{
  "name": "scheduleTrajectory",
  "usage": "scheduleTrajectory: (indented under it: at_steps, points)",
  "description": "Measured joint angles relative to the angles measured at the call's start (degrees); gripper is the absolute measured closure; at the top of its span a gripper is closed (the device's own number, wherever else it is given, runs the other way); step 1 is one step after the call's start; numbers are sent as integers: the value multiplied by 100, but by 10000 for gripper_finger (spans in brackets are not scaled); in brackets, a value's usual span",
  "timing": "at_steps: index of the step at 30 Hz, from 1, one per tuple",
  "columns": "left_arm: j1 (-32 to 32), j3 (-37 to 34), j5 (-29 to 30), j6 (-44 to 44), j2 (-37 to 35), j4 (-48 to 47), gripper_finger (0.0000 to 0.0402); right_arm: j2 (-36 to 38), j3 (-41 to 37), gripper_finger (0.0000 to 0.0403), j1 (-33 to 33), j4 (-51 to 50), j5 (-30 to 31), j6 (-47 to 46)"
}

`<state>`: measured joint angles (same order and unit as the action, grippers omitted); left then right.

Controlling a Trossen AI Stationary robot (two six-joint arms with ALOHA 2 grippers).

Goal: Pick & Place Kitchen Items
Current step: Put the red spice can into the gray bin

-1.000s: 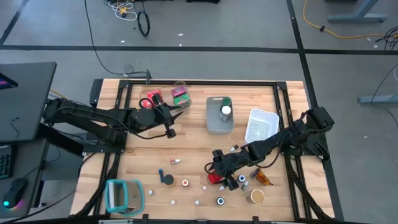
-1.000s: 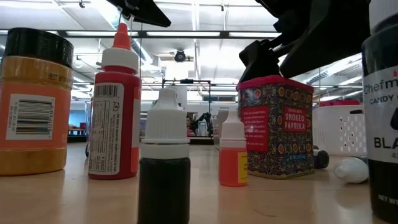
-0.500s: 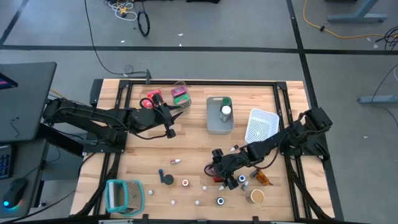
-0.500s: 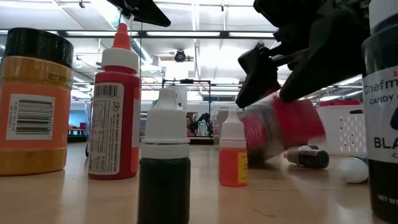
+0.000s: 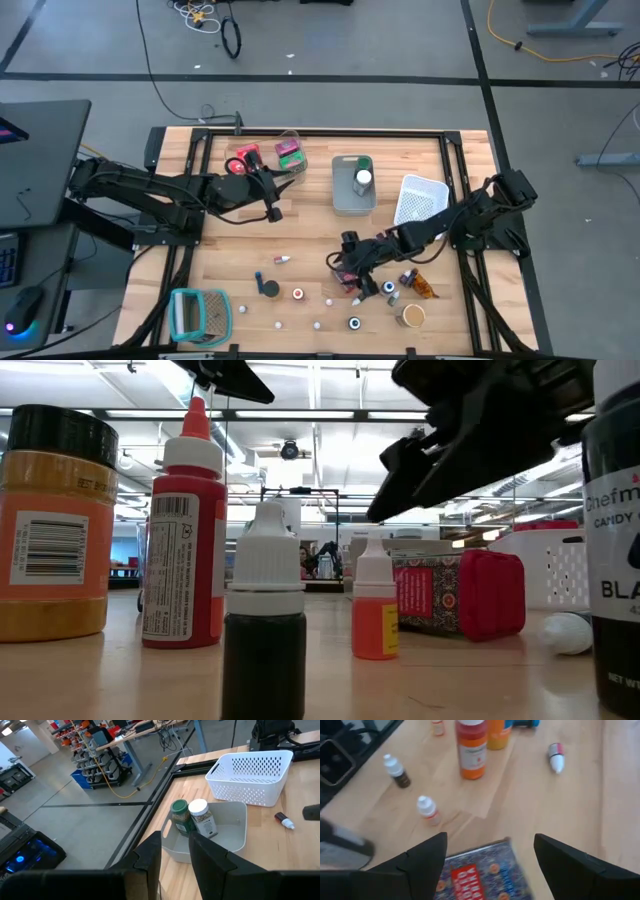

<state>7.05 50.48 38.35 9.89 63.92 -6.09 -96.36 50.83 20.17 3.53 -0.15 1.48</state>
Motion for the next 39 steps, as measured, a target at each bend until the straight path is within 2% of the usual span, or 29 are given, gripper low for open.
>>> scheduleTrajectory:
  at_steps: [3,5,10,16,20,24,30,35,39]
  points:
    - [0,0,0,0,0,-69,292,35,0,96,50,-284,-141,-426]
    - [-1,0,0,0,0,-82,292,35,0,96,29,-499,-140,-1221]
    - [-1,0,-48,-15,1,-92,292,41,20,96,-74,-812,399,-3436]
    - [-2,0,-48,55,2,-95,292,44,20,96,52,-809,869,-4728]
    - [-2,0,-48,156,2,-96,292,44,15,96,130,-822,1062,-4758]
    - [0,0,-48,170,2,-98,292,35,4,96,115,-840,1619,-4574]
    - [0,0,-47,173,2,-100,292,-7,2,96,-207,-869,2120,-3406]
    - [-1,0,-47,173,2,-100,292,36,34,96,-614,-392,2042,-2749]
    - [0,0,-47,156,2,-130,292,185,580,96,-659,-1120,1468,-2974]
